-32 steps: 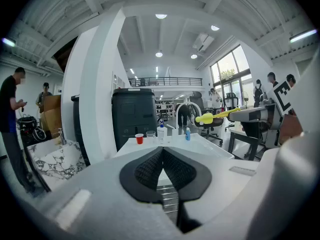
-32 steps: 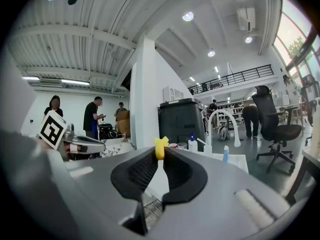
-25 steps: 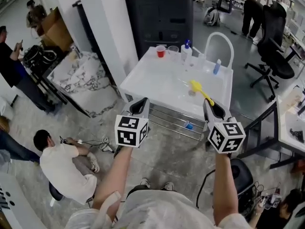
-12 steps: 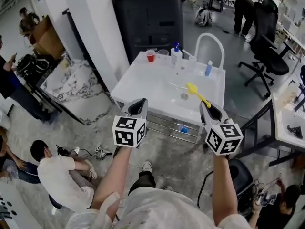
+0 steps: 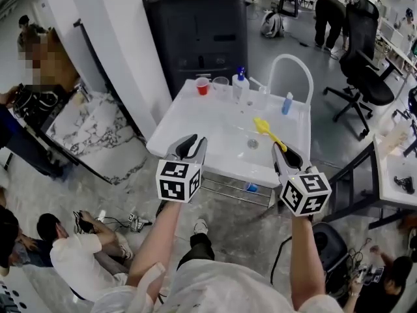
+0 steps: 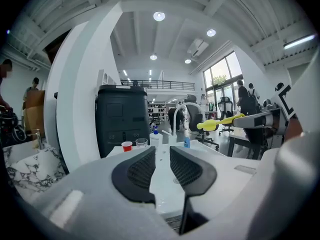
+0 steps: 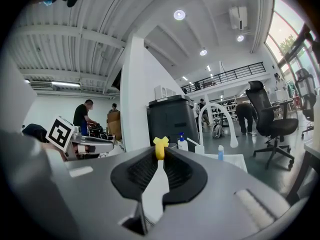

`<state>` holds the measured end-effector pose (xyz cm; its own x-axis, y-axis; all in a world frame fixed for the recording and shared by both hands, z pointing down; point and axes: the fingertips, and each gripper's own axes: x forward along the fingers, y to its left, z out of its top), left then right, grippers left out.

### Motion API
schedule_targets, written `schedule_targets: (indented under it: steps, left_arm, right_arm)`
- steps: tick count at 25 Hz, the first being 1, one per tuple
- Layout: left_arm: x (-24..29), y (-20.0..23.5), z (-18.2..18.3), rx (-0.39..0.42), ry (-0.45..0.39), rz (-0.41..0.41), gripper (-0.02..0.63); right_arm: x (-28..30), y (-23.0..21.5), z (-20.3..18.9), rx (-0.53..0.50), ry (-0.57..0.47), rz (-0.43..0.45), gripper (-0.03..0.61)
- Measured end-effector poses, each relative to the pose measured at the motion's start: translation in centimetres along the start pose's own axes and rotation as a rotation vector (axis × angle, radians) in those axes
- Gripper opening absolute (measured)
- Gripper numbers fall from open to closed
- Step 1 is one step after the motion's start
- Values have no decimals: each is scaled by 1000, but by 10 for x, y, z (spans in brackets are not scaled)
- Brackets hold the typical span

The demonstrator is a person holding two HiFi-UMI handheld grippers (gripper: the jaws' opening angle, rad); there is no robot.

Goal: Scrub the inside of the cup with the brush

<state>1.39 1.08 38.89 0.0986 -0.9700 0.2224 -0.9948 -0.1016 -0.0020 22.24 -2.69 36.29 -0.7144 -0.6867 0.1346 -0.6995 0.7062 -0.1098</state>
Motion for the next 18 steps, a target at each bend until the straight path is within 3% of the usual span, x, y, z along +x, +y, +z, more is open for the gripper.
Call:
schedule_targets:
  steps: [18]
  left_arm:
    - [141,118,19,32,21,-191,182]
  right_arm:
    - [163,-10,25,25,-1,-149,35]
